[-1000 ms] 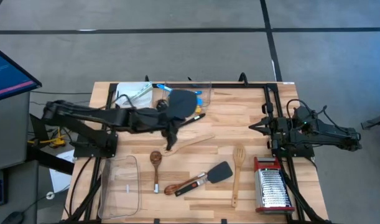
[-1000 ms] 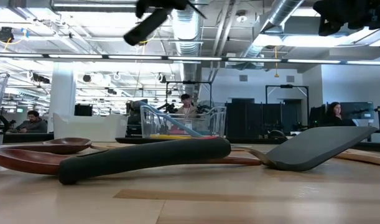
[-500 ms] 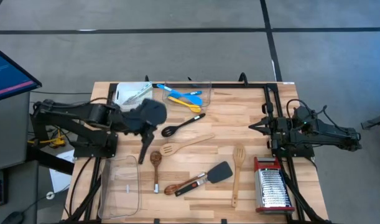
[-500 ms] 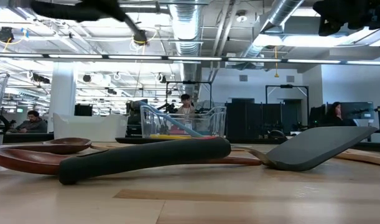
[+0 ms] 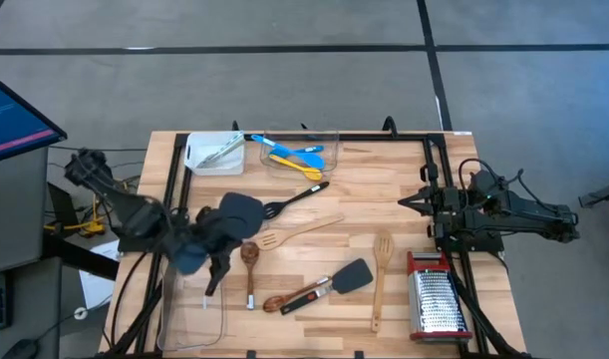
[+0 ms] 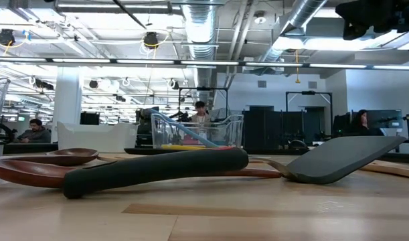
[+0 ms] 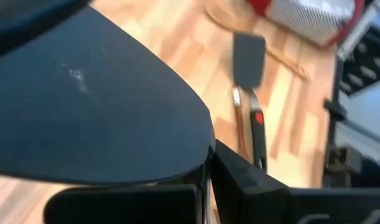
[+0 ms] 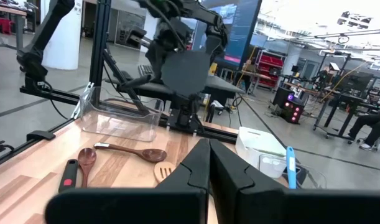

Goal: Pick & Place Kitchen Items
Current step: Put the black slotted spatula into the bottom transparent bin

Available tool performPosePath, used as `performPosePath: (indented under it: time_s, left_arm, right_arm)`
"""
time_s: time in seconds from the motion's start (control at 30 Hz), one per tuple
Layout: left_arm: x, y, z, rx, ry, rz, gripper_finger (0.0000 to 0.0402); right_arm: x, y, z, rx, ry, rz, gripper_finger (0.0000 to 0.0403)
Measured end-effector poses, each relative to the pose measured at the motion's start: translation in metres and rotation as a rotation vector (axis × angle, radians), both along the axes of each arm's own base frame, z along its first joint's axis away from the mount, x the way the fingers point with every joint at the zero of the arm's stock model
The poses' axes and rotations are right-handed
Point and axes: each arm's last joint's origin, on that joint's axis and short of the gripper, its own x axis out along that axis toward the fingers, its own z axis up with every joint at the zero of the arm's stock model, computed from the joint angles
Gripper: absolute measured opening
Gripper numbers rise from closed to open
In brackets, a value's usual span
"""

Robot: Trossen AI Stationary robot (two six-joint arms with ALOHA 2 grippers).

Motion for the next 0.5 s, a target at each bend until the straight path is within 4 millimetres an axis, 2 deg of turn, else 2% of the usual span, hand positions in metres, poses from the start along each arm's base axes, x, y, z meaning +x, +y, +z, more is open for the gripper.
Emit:
performPosePath:
  time_s: [0.17,0.33,0.5]
  left_arm:
    - [-0.014,-0.013,-0.023,-0.071,-0.043,0.128,0.0002]
    - [-0.023,-0.026,-0.060,-0.144,0.070,0.159,0.0002]
    - [-0.033,-0.033,-0.073,-0.172,0.119,0.149,0.0002]
  right_arm:
    - [0.000,0.000,0.000,0.000,0.004,0.001,0.0000]
    - [0.000,0.000,0.000,0.000,0.004,0.001,0.0000]
    - [0.000,0.000,0.000,0.000,0.005,0.002,0.0000]
